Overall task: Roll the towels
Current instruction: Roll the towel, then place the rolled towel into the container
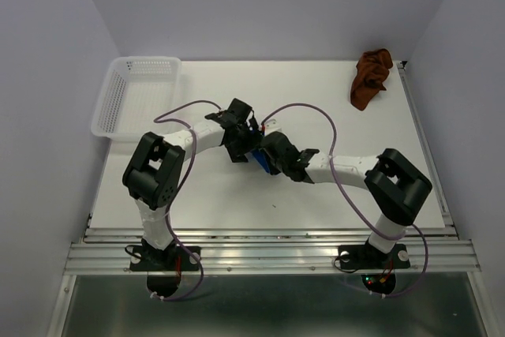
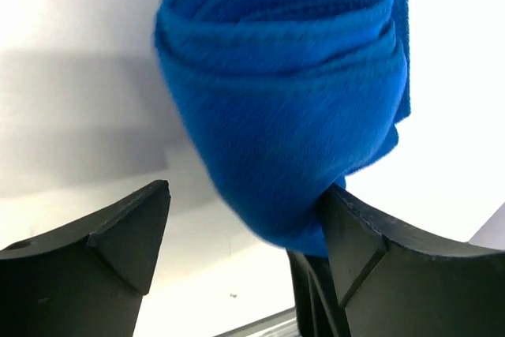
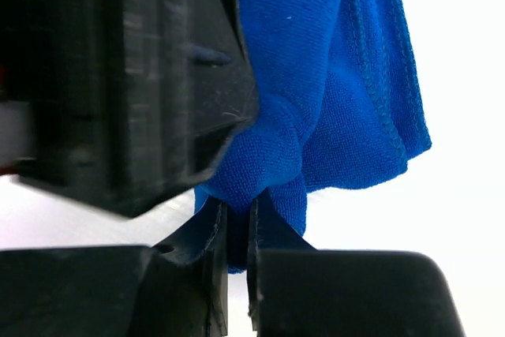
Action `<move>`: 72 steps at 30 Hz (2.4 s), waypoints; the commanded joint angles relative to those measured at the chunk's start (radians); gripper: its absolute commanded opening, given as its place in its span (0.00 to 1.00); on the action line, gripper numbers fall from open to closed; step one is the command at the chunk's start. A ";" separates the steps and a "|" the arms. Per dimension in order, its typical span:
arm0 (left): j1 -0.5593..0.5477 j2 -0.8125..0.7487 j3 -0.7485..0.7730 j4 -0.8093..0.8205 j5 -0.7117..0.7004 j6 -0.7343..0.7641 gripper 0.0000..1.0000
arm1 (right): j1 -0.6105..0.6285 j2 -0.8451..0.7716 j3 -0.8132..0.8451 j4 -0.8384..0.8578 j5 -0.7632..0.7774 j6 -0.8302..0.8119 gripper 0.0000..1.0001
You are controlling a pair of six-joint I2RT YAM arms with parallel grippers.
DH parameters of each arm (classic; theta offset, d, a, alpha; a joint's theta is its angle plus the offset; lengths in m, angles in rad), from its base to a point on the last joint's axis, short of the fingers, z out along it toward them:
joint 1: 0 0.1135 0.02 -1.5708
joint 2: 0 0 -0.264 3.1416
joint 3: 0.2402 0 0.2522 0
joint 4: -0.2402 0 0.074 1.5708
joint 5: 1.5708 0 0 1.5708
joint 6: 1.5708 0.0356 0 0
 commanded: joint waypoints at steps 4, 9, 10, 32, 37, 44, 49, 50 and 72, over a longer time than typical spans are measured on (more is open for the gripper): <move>0.010 -0.175 -0.062 -0.016 -0.005 0.024 0.97 | -0.053 -0.089 -0.017 -0.088 -0.366 0.055 0.01; 0.022 -0.274 -0.153 0.045 0.001 0.032 0.99 | -0.166 -0.081 -0.002 -0.102 -0.735 0.086 0.01; 0.021 -0.293 -0.189 0.058 0.013 0.027 0.99 | -0.188 -0.066 0.004 -0.104 -0.791 0.098 0.01; 0.021 -0.213 -0.259 0.290 0.098 0.047 0.98 | -0.513 0.276 0.190 -0.111 -1.411 0.360 0.01; 0.022 -0.121 -0.210 0.300 0.112 0.042 0.91 | -0.531 0.315 0.204 -0.113 -1.410 0.366 0.01; 0.022 -0.060 -0.182 0.360 0.127 0.030 0.87 | -0.573 0.385 0.233 -0.131 -1.388 0.365 0.01; 0.029 -0.060 -0.168 0.362 0.087 0.030 0.86 | -0.583 0.428 0.292 -0.211 -1.326 0.330 0.01; 0.033 -0.060 -0.165 0.362 0.079 0.030 0.86 | -0.583 0.431 0.308 -0.238 -1.310 0.313 0.01; 0.065 -0.015 -0.019 0.359 0.012 0.091 0.00 | -0.574 0.092 0.333 -0.421 -1.101 0.080 0.52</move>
